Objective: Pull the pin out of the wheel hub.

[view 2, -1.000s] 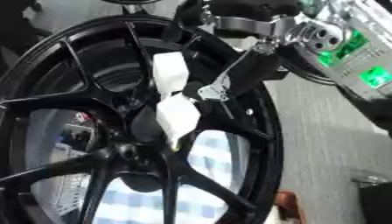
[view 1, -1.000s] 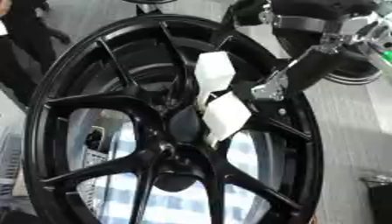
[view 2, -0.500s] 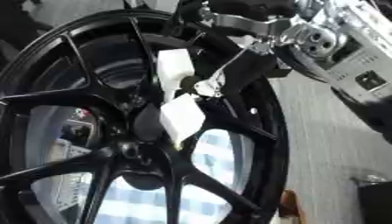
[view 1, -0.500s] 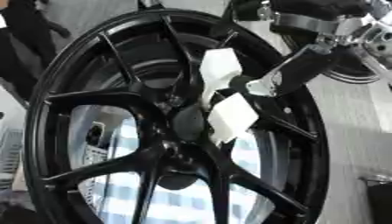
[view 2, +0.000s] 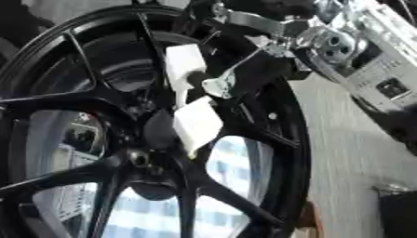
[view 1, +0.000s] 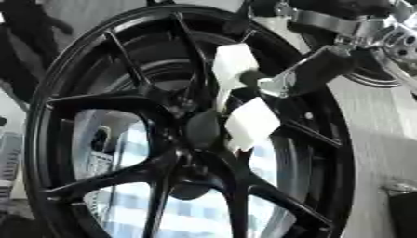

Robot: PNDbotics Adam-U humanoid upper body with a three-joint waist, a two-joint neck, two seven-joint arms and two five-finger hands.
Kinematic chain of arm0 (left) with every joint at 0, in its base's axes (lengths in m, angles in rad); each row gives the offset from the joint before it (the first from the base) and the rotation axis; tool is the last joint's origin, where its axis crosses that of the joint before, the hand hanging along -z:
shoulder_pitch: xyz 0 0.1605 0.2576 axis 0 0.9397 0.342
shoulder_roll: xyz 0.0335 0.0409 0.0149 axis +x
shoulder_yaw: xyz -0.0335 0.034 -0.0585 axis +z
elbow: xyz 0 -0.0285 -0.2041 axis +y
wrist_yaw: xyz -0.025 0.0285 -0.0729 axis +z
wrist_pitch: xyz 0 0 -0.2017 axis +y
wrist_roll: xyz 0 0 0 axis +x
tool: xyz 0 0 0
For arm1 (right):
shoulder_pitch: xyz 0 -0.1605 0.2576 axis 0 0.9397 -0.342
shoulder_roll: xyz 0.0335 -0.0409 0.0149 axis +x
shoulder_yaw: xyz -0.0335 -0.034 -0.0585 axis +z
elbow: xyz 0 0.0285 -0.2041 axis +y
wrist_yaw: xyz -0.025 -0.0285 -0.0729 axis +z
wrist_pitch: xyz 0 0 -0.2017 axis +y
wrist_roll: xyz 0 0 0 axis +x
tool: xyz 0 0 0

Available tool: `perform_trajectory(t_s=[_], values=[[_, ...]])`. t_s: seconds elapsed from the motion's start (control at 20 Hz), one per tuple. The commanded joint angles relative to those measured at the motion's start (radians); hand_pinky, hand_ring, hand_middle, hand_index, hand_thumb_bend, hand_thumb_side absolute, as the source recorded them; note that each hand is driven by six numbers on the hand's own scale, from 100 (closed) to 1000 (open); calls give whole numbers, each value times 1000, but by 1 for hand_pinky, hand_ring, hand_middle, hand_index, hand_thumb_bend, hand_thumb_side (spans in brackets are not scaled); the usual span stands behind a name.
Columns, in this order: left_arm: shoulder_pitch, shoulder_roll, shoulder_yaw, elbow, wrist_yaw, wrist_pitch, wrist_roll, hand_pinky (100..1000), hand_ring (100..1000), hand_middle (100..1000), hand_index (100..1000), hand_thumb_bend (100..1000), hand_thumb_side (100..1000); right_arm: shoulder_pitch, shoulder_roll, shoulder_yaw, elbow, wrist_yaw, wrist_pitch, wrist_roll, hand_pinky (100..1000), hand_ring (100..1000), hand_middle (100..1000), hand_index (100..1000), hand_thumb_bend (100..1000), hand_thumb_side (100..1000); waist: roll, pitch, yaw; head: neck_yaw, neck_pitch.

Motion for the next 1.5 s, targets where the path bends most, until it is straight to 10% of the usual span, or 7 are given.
perform_trajectory(t_s=[0.05,1.5], values=[[-4,8,0,-16,-6,4,1,883,698,631,828,100,737,-9,-17,-5,-11,-5,2,7,859,769,665,821,276,406,10,-15,-2,0,-3],[0,-6,2,-16,-7,23,8,887,699,629,824,100,742,-1,-3,20,-11,-120,19,-21,728,437,262,541,100,207,10,-23,-11,17,0]])
